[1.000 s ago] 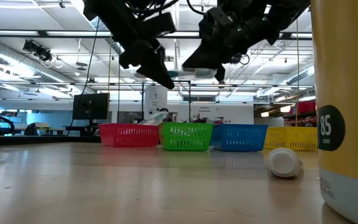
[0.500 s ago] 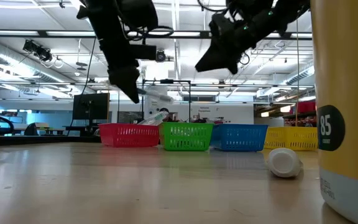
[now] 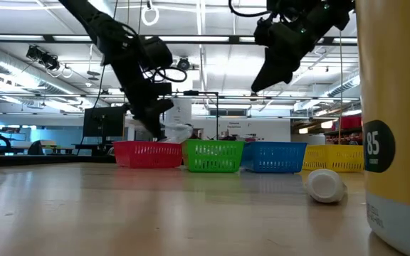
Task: Pick & Place Travel size toiletries
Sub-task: Put the blue toothbrush into the red bin, then put the white toothpaste into the green bin
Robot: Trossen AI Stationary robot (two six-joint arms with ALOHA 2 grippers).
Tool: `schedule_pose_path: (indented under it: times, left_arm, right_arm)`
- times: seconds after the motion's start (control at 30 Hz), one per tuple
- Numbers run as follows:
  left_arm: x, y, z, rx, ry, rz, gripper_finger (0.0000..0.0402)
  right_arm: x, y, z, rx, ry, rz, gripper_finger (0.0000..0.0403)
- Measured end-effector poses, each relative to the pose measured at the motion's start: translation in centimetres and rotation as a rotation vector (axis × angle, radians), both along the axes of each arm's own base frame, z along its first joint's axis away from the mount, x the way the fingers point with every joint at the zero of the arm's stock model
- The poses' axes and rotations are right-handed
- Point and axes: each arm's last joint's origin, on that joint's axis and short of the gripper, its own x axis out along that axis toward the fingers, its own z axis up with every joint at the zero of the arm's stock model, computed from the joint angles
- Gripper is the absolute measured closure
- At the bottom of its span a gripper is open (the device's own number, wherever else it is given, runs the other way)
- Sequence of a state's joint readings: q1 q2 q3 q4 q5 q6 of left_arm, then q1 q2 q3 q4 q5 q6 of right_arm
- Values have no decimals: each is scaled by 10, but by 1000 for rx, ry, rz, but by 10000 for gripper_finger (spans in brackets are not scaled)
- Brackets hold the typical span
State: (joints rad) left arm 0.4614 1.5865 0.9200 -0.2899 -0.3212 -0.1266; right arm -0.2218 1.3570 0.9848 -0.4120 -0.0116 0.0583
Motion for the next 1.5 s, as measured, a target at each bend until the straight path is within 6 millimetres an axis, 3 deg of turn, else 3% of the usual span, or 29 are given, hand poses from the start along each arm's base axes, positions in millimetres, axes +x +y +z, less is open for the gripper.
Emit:
schedule_pose_path:
  times: [0.3, 0.67, 0.97, 1.2, 1.5]
  left_arm:
    - [-3, 5, -8, -37, -54, -36, 334]
    - [-4, 4, -9, -38, -25, -39, 320]
    - [3, -4, 30, 18, -76, -106, 300]
    - [10, -27, 63, 47, -195, -208, 288]
    - [23, -72, 64, -72, -265, -406, 282]
  right_arm:
    - [15, -7, -8, 13, -59, 126, 358]
    - [20, -12, -7, -6, -113, 103, 358]
    - [20, -11, -7, 15, -120, 143, 358]
    - [21, -8, -6, 67, -143, 163, 358]
    - [18, 20, -15, 118, -11, 236, 358]
